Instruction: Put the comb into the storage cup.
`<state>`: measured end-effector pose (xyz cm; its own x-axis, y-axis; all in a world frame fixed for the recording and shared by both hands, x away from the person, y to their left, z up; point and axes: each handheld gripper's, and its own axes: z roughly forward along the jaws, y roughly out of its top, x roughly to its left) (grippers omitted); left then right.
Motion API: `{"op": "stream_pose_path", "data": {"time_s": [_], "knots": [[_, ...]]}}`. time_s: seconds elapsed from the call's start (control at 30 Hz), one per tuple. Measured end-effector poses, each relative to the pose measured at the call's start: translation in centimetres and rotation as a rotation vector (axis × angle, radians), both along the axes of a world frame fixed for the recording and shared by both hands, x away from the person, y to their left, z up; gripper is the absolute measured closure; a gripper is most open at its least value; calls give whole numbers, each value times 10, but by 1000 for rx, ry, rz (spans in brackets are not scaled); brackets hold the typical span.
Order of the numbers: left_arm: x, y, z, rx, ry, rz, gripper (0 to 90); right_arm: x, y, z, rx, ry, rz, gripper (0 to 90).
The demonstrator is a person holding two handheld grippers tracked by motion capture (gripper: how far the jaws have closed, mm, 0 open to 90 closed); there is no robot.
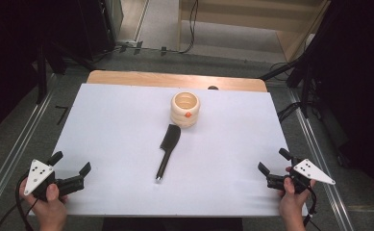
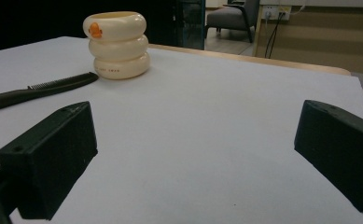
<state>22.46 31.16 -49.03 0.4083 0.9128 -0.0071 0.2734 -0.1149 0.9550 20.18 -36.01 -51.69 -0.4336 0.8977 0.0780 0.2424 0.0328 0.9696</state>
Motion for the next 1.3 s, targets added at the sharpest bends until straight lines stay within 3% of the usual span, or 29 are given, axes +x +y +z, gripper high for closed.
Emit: {"op": "stream_pose_path", "data": {"time_s": [0.1, 0.23, 0.6, 0.9, 1.3], "knots": [[0, -3, 3, -21, 9, -16, 0, 0, 0, 0, 0, -1, 4, 0], [2, -10, 8, -10, 12, -31, 0, 0, 0, 0, -1, -1, 4, 0], [7, -41, 32, 50, 21, -89, 0, -1, 0, 0, 3, -8, 15, 0], [13, -57, 50, 52, 13, -109, 0, -2, -1, -1, 4, -10, 21, 0], [30, -92, 73, 106, 46, -163, 0, -2, -1, -1, 5, -10, 31, 0]]}}
